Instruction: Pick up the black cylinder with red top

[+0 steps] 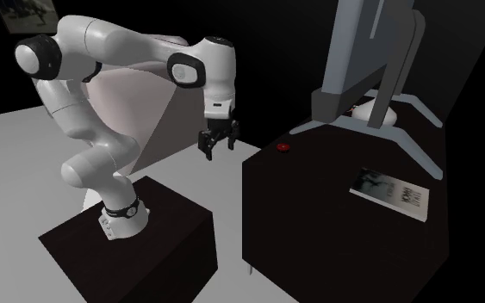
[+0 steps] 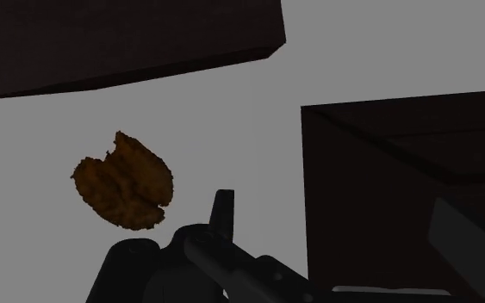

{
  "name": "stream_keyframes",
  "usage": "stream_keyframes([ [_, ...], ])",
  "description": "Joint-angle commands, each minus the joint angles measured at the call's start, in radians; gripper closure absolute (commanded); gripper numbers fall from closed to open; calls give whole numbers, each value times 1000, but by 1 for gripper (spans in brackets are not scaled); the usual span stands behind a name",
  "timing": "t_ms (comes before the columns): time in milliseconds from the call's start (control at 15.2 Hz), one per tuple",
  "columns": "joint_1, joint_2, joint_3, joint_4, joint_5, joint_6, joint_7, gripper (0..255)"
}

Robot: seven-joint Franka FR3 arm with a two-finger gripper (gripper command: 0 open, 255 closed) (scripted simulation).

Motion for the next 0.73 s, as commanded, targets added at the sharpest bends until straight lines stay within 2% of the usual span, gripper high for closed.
stream_keyframes([
  [0, 4, 49, 39, 40, -3, 25, 52, 0],
  [330, 9, 209, 135, 176, -51, 78, 190, 0],
  [660, 26, 395, 218, 346, -155, 102, 345, 0],
])
